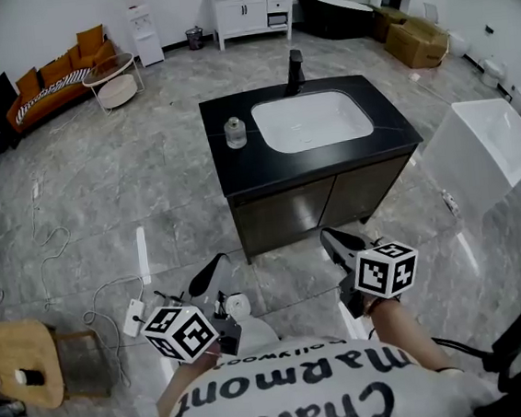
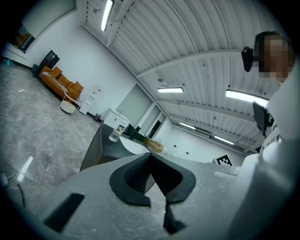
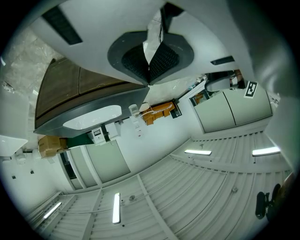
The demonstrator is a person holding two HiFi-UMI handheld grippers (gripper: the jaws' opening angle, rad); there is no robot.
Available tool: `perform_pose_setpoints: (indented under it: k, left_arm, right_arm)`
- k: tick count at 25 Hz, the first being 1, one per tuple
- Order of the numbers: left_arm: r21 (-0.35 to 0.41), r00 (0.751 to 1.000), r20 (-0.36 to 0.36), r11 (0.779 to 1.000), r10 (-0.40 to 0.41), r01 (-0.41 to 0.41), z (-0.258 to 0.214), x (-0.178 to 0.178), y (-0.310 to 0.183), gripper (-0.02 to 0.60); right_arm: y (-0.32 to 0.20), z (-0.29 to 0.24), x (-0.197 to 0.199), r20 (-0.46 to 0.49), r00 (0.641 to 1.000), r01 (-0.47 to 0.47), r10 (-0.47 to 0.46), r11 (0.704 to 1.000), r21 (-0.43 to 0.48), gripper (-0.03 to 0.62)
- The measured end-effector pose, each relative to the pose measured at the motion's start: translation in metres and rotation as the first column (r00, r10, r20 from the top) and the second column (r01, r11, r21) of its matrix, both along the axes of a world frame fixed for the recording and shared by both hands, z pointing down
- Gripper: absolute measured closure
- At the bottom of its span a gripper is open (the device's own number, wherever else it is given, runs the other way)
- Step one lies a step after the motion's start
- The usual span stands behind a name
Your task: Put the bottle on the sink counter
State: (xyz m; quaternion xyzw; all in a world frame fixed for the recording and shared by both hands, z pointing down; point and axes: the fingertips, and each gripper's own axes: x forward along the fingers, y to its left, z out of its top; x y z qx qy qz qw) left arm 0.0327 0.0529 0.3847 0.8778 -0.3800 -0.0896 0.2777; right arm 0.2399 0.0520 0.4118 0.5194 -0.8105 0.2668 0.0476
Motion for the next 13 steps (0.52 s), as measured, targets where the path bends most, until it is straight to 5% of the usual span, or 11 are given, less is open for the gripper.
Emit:
perform_pose_setpoints:
  k: [13]
  left_arm:
    - [0.026, 0.999, 0.003, 0.999, -0.041, 0.041, -0.007, -0.013, 0.010, 0.566]
  right_arm:
    - [0.007, -0.001, -0.008, 0.017, 1.000, 0.014, -0.014, 1.000, 0.007, 0.580]
